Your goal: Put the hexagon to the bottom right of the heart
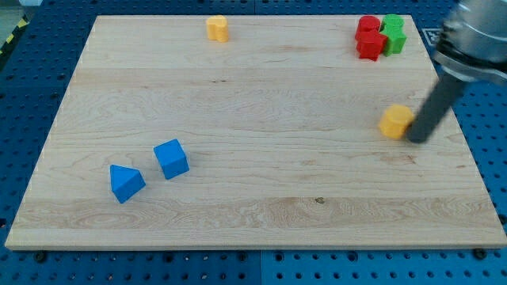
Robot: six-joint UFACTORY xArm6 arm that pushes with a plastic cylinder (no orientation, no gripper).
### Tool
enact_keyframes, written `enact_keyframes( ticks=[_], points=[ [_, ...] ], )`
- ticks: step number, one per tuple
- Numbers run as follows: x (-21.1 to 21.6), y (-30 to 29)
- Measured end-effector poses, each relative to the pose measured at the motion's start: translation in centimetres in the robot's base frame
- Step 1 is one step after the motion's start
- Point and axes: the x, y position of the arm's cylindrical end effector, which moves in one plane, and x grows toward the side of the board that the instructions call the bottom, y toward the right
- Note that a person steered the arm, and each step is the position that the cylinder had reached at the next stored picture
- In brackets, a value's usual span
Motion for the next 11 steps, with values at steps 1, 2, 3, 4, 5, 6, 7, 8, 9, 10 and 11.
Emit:
enact_keyframes(
  ticks=[1, 2, 3, 4, 5, 6, 7, 8, 9, 10, 11],
  points=[
    [-2.6, -0.9],
    [-1.6, 0.8],
    [-3.6, -1.2],
    [-7.6, -5.6],
    [-6.1, -4.4],
    [-1.8, -1.6],
    [-1.7, -2.9],
    [-5.3, -8.0],
    [-7.7, -11.4],
    [-6.9, -10.9],
    [-7.2, -11.8]
  ],
)
